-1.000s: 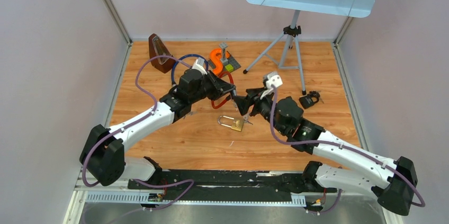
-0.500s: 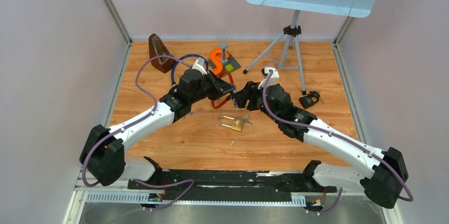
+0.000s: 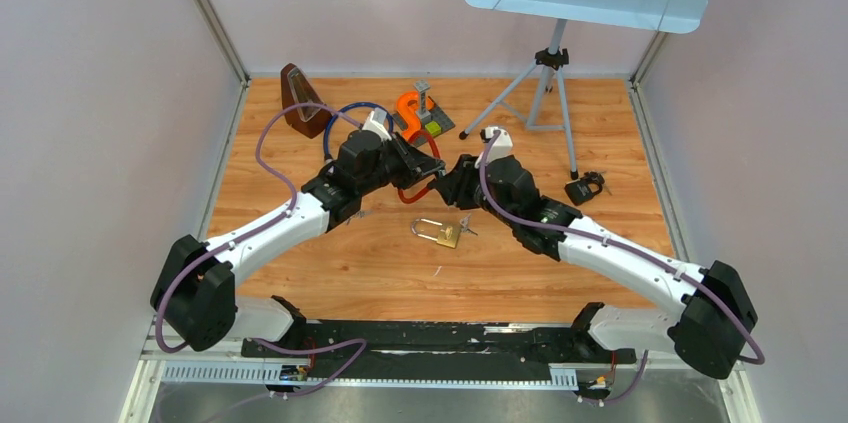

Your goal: Unlock with the key

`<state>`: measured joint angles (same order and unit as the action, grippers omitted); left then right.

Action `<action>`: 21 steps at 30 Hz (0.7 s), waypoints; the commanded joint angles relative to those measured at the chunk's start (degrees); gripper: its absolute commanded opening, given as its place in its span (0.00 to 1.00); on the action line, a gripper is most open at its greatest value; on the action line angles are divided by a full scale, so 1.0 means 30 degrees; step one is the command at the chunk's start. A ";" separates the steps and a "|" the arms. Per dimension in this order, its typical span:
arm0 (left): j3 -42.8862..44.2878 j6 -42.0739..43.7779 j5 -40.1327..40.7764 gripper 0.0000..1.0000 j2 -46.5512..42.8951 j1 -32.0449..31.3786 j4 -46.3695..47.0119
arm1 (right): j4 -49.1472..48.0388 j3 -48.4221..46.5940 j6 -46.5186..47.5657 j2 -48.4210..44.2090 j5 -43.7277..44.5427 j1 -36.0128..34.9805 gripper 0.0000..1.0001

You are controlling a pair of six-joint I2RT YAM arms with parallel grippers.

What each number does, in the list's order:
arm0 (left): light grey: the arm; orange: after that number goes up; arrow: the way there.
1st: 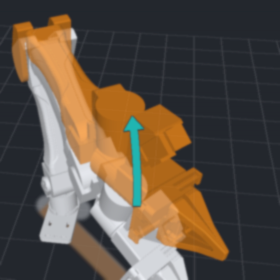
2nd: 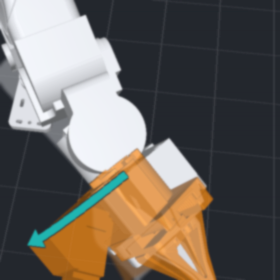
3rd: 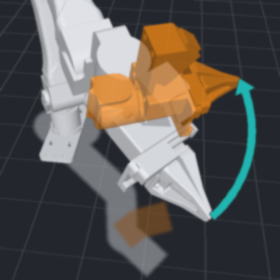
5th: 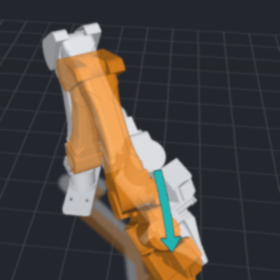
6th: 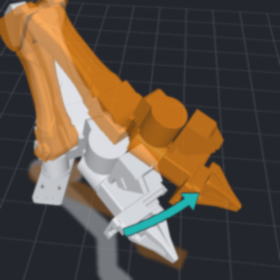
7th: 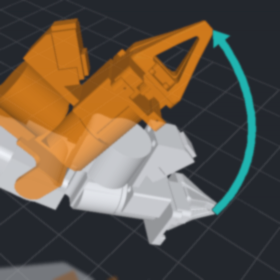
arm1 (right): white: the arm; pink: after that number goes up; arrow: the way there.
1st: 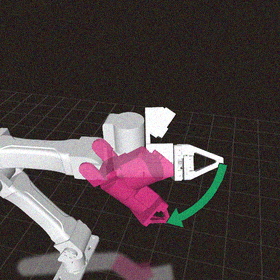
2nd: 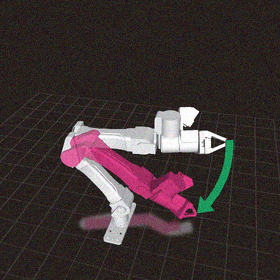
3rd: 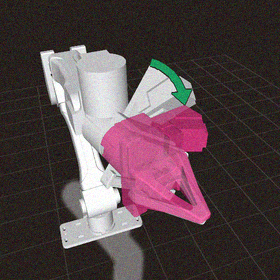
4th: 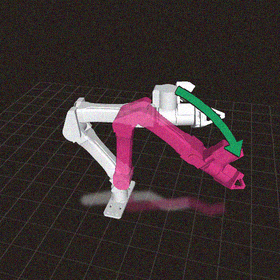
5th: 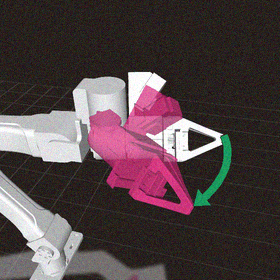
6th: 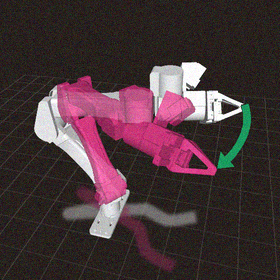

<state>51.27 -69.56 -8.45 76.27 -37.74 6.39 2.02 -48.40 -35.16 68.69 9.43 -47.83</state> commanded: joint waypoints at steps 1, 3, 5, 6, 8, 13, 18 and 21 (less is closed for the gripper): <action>0.0478 0.0488 -0.0406 0.00 -0.0625 -0.0008 0.1836 | -0.0498 -0.0476 -0.0275 0.0137 0.0079 0.0435 0.24; 0.0485 0.0827 -0.0319 0.00 -0.0724 -0.0014 0.1558 | -0.1064 -0.0252 -0.0507 -0.0162 0.0119 0.0615 0.10; 0.0452 0.1209 -0.0055 0.09 -0.0957 0.0007 0.1128 | -0.1273 0.0107 -0.0826 -0.0594 0.0254 0.0789 0.00; 0.0412 0.1476 -0.0011 0.14 -0.1061 0.0009 0.1080 | -0.1415 0.0328 -0.1022 -0.0909 0.0333 0.0874 0.00; 0.0253 0.2096 0.0166 0.28 -0.1438 0.0144 0.0925 | -0.1694 0.0713 -0.1390 -0.1331 0.0165 0.1116 0.00; -0.0681 0.6061 0.1764 0.50 -0.3501 0.0355 0.0365 | -0.1729 0.1209 -0.1776 -0.2161 -0.0096 0.1553 0.00; -0.0953 1.0440 0.3874 0.76 -0.5357 0.0362 -0.1348 | -0.1851 0.1503 -0.2138 -0.2710 -0.0478 0.2101 0.00; -0.1060 1.2674 0.3926 0.93 -0.5787 0.0347 -0.1925 | -0.2082 0.1602 -0.2408 -0.2925 -0.0958 0.2437 0.00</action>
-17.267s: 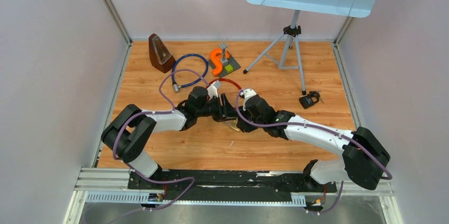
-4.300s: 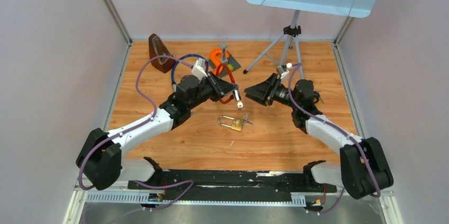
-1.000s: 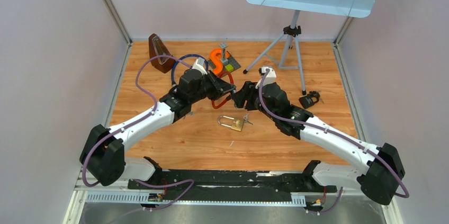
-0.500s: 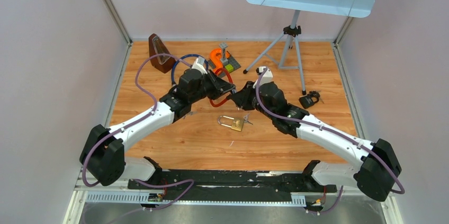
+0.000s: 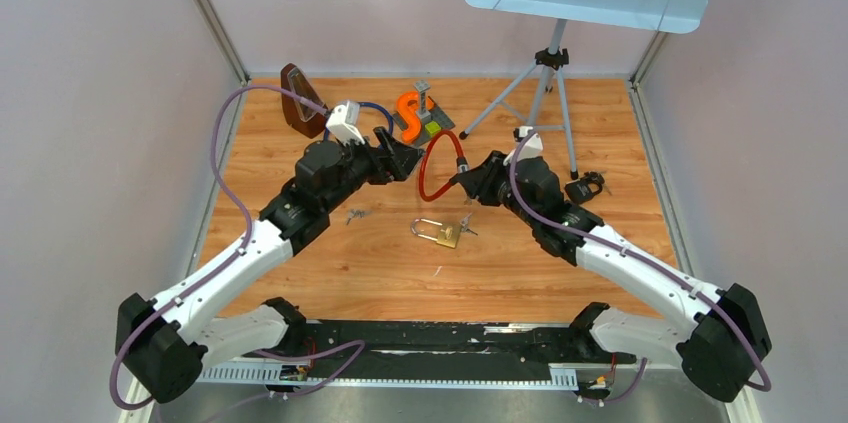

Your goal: Unlock with the key

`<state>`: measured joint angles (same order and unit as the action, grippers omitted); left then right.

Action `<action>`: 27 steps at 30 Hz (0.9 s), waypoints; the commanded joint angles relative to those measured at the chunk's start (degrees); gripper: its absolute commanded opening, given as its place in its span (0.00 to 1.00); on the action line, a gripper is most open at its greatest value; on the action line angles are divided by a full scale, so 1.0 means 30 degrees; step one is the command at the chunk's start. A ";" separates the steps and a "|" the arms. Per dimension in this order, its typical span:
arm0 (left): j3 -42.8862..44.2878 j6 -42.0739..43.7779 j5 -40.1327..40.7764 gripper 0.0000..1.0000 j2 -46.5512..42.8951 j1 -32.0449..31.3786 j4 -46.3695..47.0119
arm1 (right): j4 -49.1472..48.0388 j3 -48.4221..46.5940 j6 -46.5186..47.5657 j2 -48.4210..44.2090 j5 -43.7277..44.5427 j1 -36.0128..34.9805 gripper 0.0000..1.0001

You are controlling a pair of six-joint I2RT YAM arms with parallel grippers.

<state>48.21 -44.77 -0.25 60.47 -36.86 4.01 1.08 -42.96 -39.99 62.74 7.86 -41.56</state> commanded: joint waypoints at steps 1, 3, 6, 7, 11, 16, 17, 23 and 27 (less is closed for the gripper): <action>-0.0365 0.5829 0.0398 0.98 -0.0628 0.0048 -0.0831 | -0.1793 -0.0208 -0.0833 -0.0982 -0.0537 0.0435 0.00; -0.0900 0.8137 -0.1378 1.00 -0.0613 0.0042 -0.0058 | -0.1822 -0.0233 -0.0900 -0.1017 -0.0759 0.0572 0.00; -0.1999 1.0417 -0.2608 1.00 -0.0358 0.0034 0.1689 | -0.1911 -0.0212 -0.1010 -0.1071 -0.1137 0.0666 0.00; -0.2707 1.1542 -0.3306 1.00 -0.0243 0.0038 0.3096 | -0.1913 -0.0211 -0.1046 -0.1126 -0.1211 0.0684 0.00; -0.3981 1.3489 -0.5293 1.00 0.0540 0.0026 0.6243 | -0.1913 -0.0153 -0.1140 -0.1404 -0.1487 0.0772 0.00; -0.3827 1.5453 -0.6372 1.00 0.2023 -0.0943 0.7347 | -0.1970 -0.0247 -0.1321 -0.1486 -0.1982 0.0839 0.00; -0.3751 1.6009 -0.6220 0.99 0.2242 -0.1125 0.7473 | -0.2019 -0.0241 -0.1385 -0.1529 -0.2041 0.0860 0.00; -0.2165 1.8166 -0.6088 0.67 0.5304 -0.2315 0.8325 | -0.2203 -0.0270 -0.1603 -0.1732 -0.2295 0.0876 0.00; -0.1128 2.0025 -0.5192 0.36 0.6644 -0.3275 0.7708 | -0.2183 -0.0228 -0.1620 -0.2143 -0.2297 0.0947 0.00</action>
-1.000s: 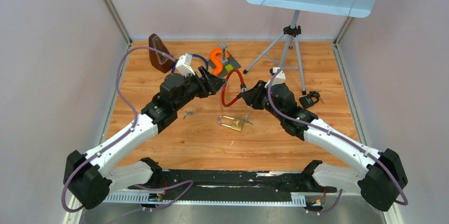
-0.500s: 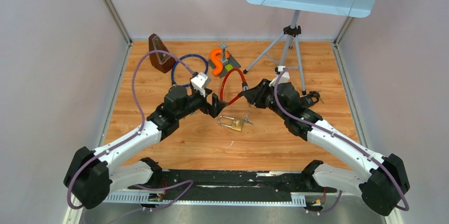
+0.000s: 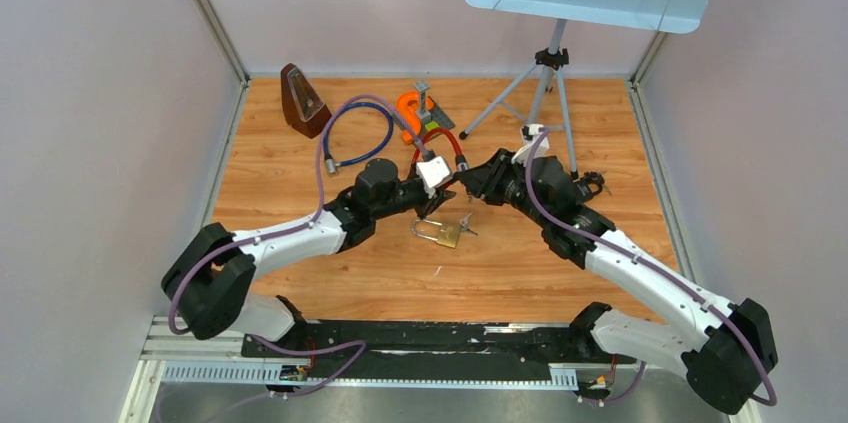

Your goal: Unlock with the key

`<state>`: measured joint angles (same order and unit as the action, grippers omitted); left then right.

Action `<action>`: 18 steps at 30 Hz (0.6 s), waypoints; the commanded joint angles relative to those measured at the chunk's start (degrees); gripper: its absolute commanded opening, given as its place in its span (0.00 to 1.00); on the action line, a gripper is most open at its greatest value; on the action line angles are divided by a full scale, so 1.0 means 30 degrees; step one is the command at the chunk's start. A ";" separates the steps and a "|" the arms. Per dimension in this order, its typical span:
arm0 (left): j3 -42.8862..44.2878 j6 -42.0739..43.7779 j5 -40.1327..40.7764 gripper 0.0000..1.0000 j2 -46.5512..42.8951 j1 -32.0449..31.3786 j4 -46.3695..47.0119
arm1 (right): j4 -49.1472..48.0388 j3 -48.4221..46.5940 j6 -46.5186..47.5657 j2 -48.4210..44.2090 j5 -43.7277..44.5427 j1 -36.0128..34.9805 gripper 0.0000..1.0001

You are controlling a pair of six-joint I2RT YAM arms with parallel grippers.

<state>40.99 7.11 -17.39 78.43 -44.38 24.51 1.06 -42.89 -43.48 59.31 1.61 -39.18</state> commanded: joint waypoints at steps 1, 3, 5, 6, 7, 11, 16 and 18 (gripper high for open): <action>0.1409 0.3086 0.0807 0.18 0.0829 -0.0868 0.0631 | -0.2156 -0.0221 -0.0407 -0.1120 -0.0213 0.0203 0.00; 0.1371 0.3540 0.1129 0.01 0.0796 -0.1044 0.0279 | -0.1994 -0.0100 -0.0388 -0.1408 -0.0223 0.0458 0.00; 0.1278 0.4073 0.1378 0.00 0.0569 -0.1219 -0.0358 | -0.1887 0.0038 -0.0414 -0.1810 -0.0222 0.0902 0.00; 0.1219 0.4322 0.1828 0.00 0.0434 -0.1383 -0.0908 | -0.1830 0.0079 -0.0432 -0.1994 -0.0544 0.1180 0.00; 0.1189 0.4751 0.2127 0.00 0.0401 -0.1527 -0.1141 | -0.1754 0.0073 -0.0485 -0.2214 -0.0965 0.1485 0.00; 0.1176 0.5931 0.3463 0.00 0.0535 -0.2150 -0.2488 | -0.0838 -0.0387 0.0118 -0.2686 -0.1831 0.2794 0.00; 0.1552 0.7284 0.5242 0.03 0.0519 -0.2257 -0.3587 | 0.1175 -0.0423 0.1261 -0.3623 -0.1892 0.4328 0.00; 0.2176 0.8112 0.6225 0.06 0.0758 -0.2257 -0.4617 | 0.1249 0.0297 0.1099 -0.4136 -0.1966 0.4970 0.00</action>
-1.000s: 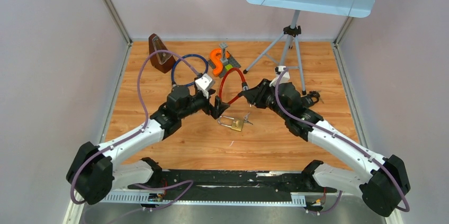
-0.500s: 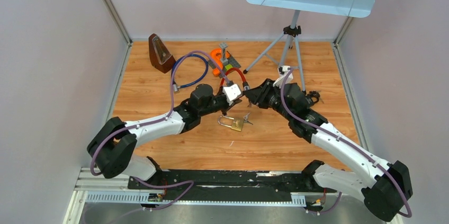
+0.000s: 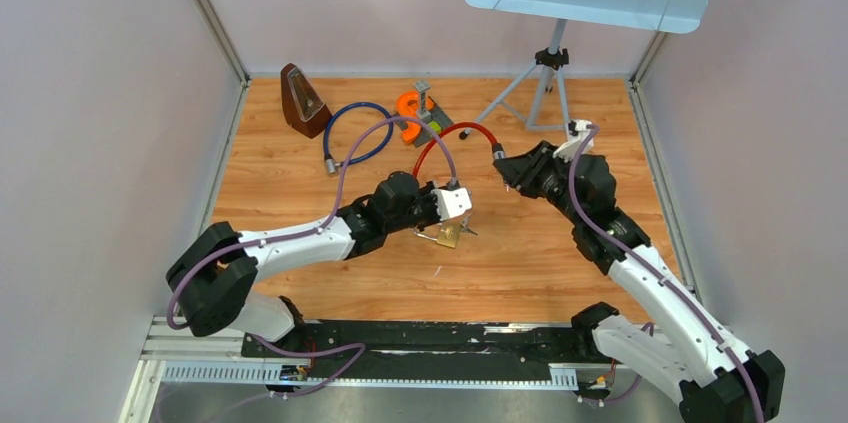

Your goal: Unlock with the key

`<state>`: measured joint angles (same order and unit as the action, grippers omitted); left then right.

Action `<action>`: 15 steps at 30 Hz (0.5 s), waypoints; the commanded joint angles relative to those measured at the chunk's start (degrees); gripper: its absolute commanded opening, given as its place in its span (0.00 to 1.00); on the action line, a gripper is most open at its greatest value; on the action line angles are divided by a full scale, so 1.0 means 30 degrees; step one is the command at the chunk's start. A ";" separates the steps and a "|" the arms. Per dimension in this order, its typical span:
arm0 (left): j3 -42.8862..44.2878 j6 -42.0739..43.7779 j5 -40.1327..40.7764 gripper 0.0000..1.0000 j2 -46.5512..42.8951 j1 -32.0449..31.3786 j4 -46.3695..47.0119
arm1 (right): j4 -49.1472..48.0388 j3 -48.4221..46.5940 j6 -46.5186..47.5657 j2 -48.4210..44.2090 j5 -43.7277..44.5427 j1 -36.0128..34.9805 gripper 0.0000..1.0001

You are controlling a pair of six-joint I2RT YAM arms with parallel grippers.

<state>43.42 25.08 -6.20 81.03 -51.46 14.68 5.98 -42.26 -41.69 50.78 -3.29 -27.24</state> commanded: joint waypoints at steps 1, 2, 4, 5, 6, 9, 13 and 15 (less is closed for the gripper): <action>0.1621 0.2374 0.2778 0.07 -0.0011 0.0103 -0.1841 | -0.0382 0.0468 0.0420 -0.1450 -0.0298 0.1248 0.00; 0.2207 0.2907 0.3144 0.07 0.0247 0.0103 -0.2921 | -0.0367 0.0984 0.0208 -0.1594 -0.0294 0.1459 0.00; 0.3092 0.3449 0.3684 0.08 0.0716 0.0125 -0.4708 | -0.0403 0.1703 -0.0168 -0.1789 -0.0364 0.1896 0.00; 0.3607 0.3609 0.3869 0.08 0.1080 0.0182 -0.6062 | -0.0457 0.2069 -0.0253 -0.1823 -0.0243 0.1958 0.00; 0.3810 0.4044 0.3905 0.08 0.1258 0.0245 -0.6708 | -0.0490 0.2386 -0.0326 -0.1860 0.0013 0.2020 0.00; 0.4305 0.5029 0.4687 0.08 0.2296 0.0773 -0.9453 | -0.0994 0.3489 -0.0370 -0.1926 0.0454 0.2177 0.00; 0.4716 0.5935 0.5499 0.26 0.3470 0.1679 -1.2002 | -0.2103 0.4821 -0.0286 -0.1808 0.0764 0.2263 0.00; 0.4815 0.6121 0.5161 0.36 0.3825 0.2164 -1.2680 | -0.2762 0.5482 -0.0244 -0.1573 0.1047 0.2333 0.00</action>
<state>55.88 39.92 5.69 90.61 -48.03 -13.23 5.65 -27.79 -42.17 46.02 -3.20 -20.93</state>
